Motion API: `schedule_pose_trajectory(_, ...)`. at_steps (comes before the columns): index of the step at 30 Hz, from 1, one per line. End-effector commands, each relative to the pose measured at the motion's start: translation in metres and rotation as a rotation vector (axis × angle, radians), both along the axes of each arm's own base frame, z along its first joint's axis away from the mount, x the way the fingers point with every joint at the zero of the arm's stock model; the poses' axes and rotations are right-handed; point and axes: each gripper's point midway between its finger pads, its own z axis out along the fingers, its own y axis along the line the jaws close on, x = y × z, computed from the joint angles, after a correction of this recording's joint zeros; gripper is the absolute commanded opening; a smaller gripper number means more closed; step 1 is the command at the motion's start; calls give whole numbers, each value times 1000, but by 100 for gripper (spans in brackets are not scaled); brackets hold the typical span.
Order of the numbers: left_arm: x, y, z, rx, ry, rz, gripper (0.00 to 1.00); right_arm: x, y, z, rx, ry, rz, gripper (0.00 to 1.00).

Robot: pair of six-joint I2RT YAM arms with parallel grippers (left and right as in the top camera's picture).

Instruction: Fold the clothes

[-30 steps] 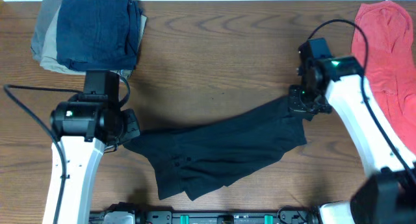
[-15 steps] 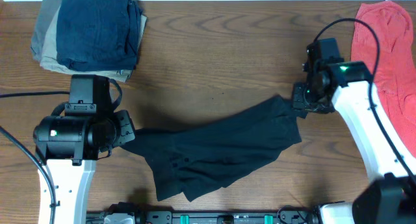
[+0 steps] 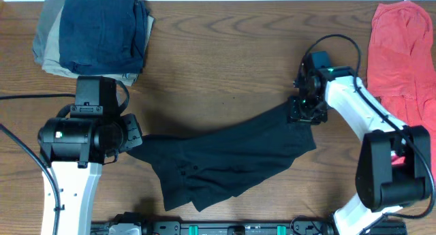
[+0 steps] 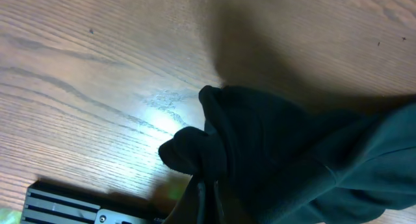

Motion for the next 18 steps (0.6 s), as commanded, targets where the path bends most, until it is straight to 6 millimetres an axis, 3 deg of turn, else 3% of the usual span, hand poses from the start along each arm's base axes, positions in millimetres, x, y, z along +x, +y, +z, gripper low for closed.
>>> schedule_pose_trajectory(1,0,2,-3,8,12,-1,6,-2,6,-7,16,14,25,37)
schedule_pose_trajectory(8,0,2,-3,8,12,-1,6,2,7,-7,18,2,26,39)
schedule_pose_trajectory(9,0,2,-3,8,12,-1,6,2,7,-7,18,1,26,36)
schedule_pose_trajectory(13,0,2,-3,8,12,-1,6,2,7,-7,19,-2,26,4)
schedule_pose_trajectory(18,0,2,-3,8,12,-1,6,3,7,-7,19,-6,26,1)
